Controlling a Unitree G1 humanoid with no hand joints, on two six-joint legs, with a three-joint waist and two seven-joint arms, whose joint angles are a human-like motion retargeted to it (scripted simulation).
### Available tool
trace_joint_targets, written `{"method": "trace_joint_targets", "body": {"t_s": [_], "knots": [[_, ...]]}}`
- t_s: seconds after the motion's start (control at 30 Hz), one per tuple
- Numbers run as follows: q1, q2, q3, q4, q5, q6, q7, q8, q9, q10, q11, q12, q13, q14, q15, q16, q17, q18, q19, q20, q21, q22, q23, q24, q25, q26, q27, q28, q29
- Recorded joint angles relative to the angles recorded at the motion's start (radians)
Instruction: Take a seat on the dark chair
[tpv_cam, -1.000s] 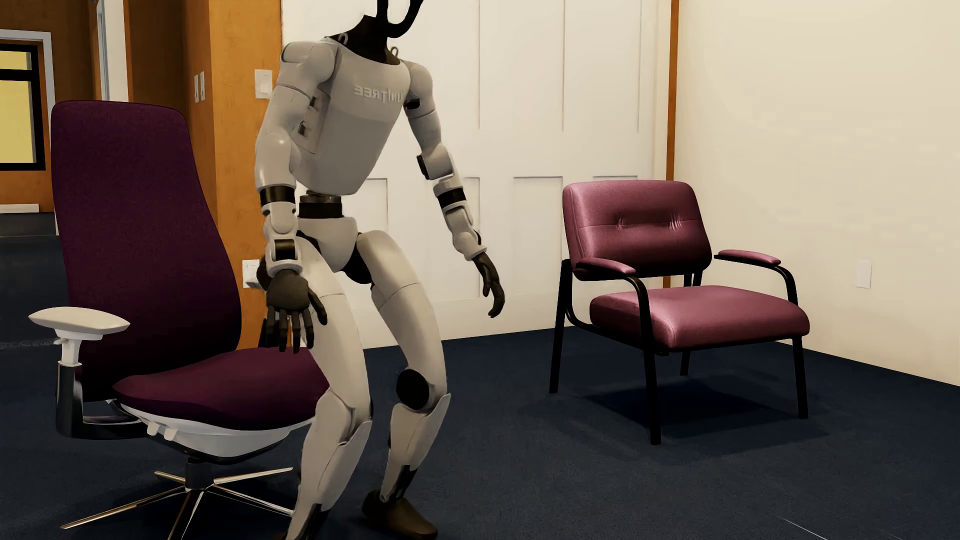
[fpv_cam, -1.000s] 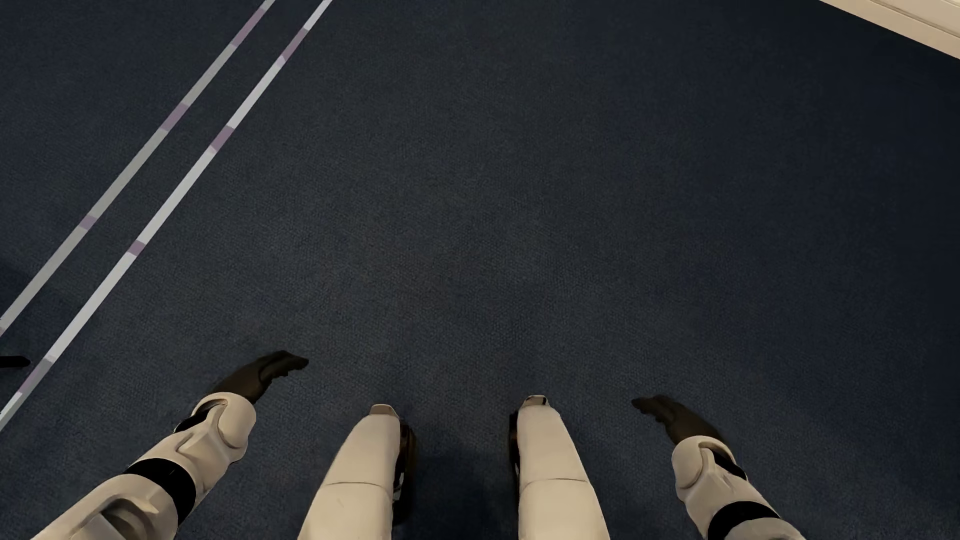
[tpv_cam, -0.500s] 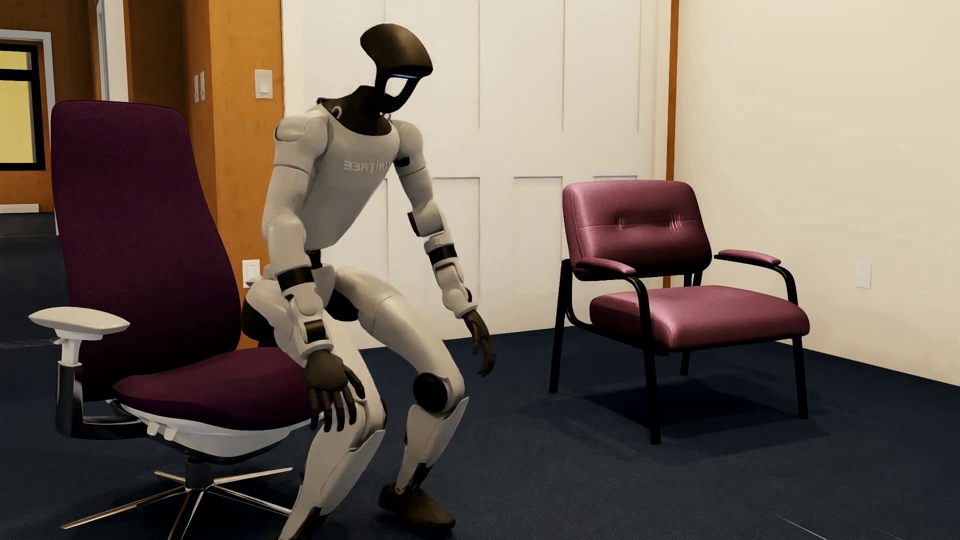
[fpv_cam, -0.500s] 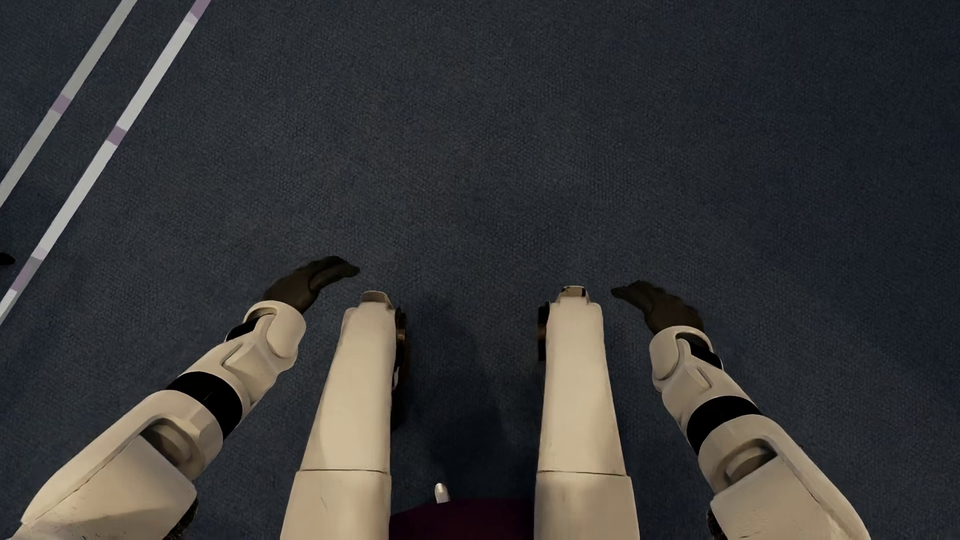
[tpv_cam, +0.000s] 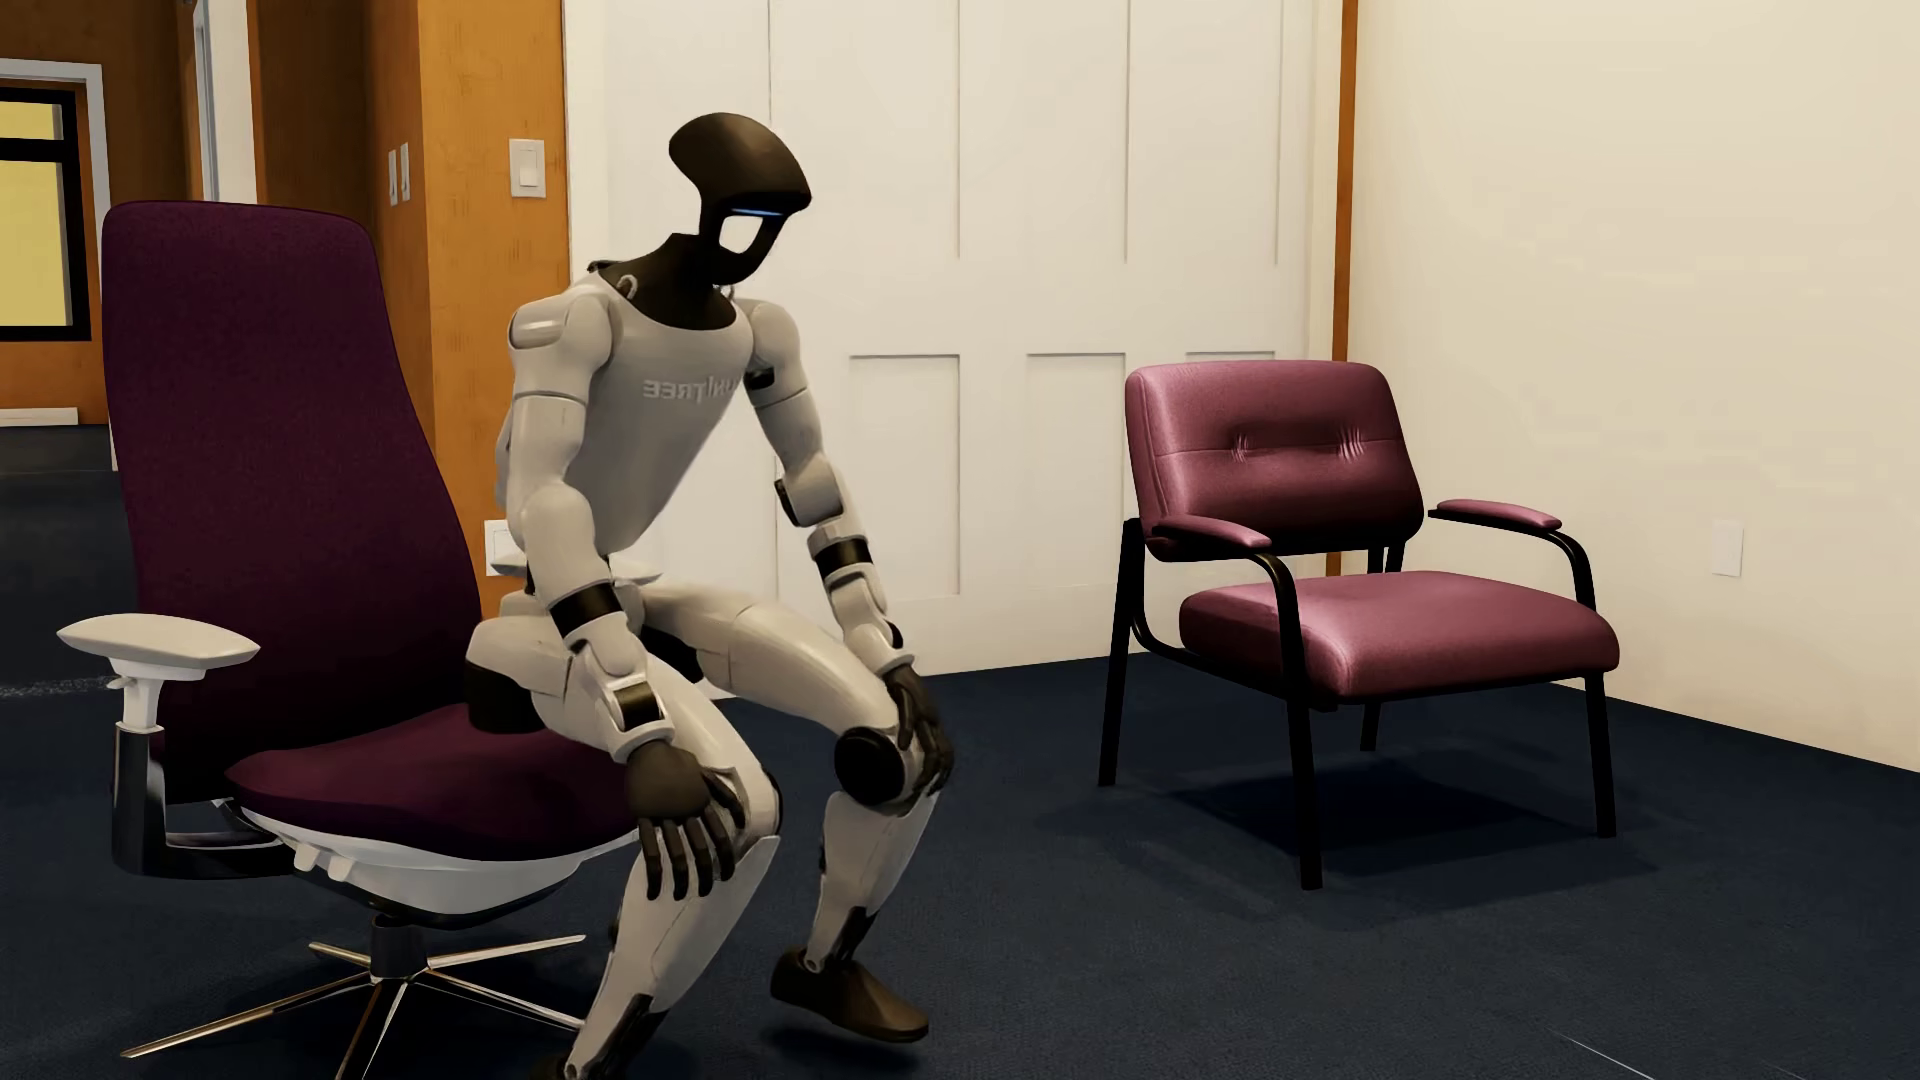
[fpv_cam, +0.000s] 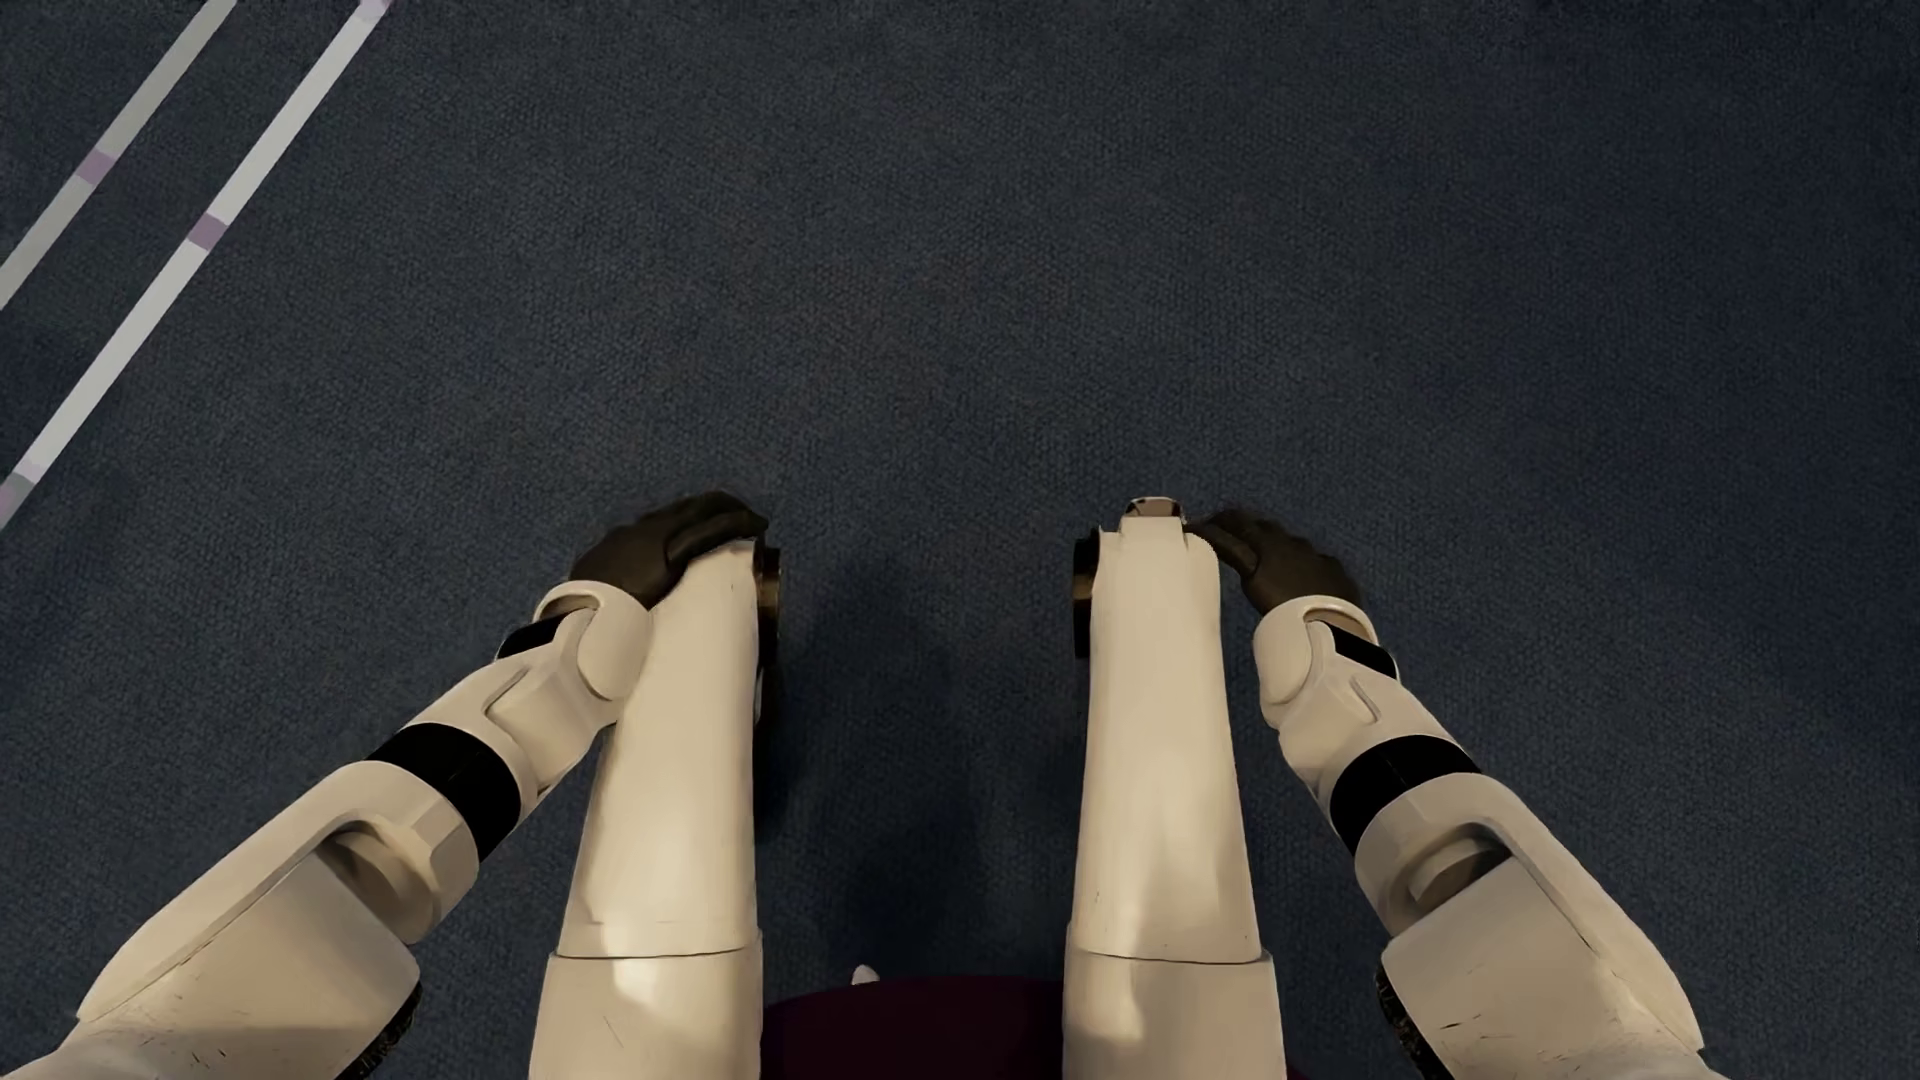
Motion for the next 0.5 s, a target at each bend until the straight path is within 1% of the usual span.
{"method": "trace_joint_targets", "body": {"t_s": [0.03,0.1,0.17,0.23,0.27,0.3,0.33,0.47,0.5], "knots": [[0.005,0.008,0.001,-0.001,0.001,0.001,0.000,0.000,-0.006,0.008,0.006,0.020,0.016,0.004,0.000,0.000,0.003,0.006,0.000,0.003,-0.006,0.003,-0.008,0.007,0.005,0.005,-0.002,-0.020,0.016],[0.014,0.020,0.003,0.001,0.000,0.002,-0.002,-0.003,-0.018,0.027,0.020,0.057,0.047,0.007,0.000,0.001,0.005,0.015,0.004,0.004,-0.017,0.014,-0.035,0.023,-0.004,0.016,-0.004,-0.034,0.040],[0.023,0.032,0.004,0.008,0.005,0.002,-0.002,-0.006,-0.034,0.049,0.034,0.085,0.077,0.007,-0.003,-0.004,0.002,0.019,0.001,0.011,-0.020,0.033,-0.067,0.018,-0.027,0.028,0.003,-0.062,0.094],[0.031,0.044,0.001,0.008,0.008,0.009,-0.004,-0.007,-0.051,0.068,0.047,0.106,0.099,0.005,-0.006,-0.016,0.007,0.029,0.001,0.018,-0.020,0.058,-0.076,0.010,-0.036,0.040,0.012,-0.082,0.133],[0.035,0.048,-0.001,0.010,0.009,0.010,-0.006,-0.008,-0.058,0.077,0.053,0.120,0.108,0.006,-0.005,-0.021,0.015,0.032,0.001,0.015,-0.023,0.062,-0.071,0.009,-0.034,0.041,0.013,-0.076,0.139],[0.040,0.054,-0.003,0.011,0.008,0.010,-0.008,-0.009,-0.062,0.085,0.059,0.127,0.113,0.008,-0.002,-0.024,0.026,0.036,0.004,0.014,-0.033,0.069,-0.064,0.000,-0.026,0.044,0.018,-0.072,0.141],[0.049,0.060,-0.004,0.006,0.008,0.011,-0.006,-0.012,-0.065,0.089,0.064,0.133,0.117,0.008,0.000,-0.030,0.035,0.053,0.003,0.015,-0.039,0.079,-0.049,-0.013,-0.018,0.047,0.021,-0.065,0.135],[0.072,0.082,-0.007,0.012,0.006,0.017,-0.005,-0.016,-0.074,0.119,0.088,0.153,0.130,0.009,0.002,-0.041,0.040,0.059,0.008,0.034,-0.048,0.126,0.009,-0.058,0.012,0.039,0.014,-0.021,0.090],[0.073,0.085,-0.005,0.014,0.009,0.015,-0.007,-0.017,-0.076,0.128,0.092,0.146,0.131,0.010,0.005,-0.043,0.040,0.051,0.008,0.043,-0.059,0.151,0.027,-0.088,0.030,0.040,0.015,-0.017,0.075]]}}
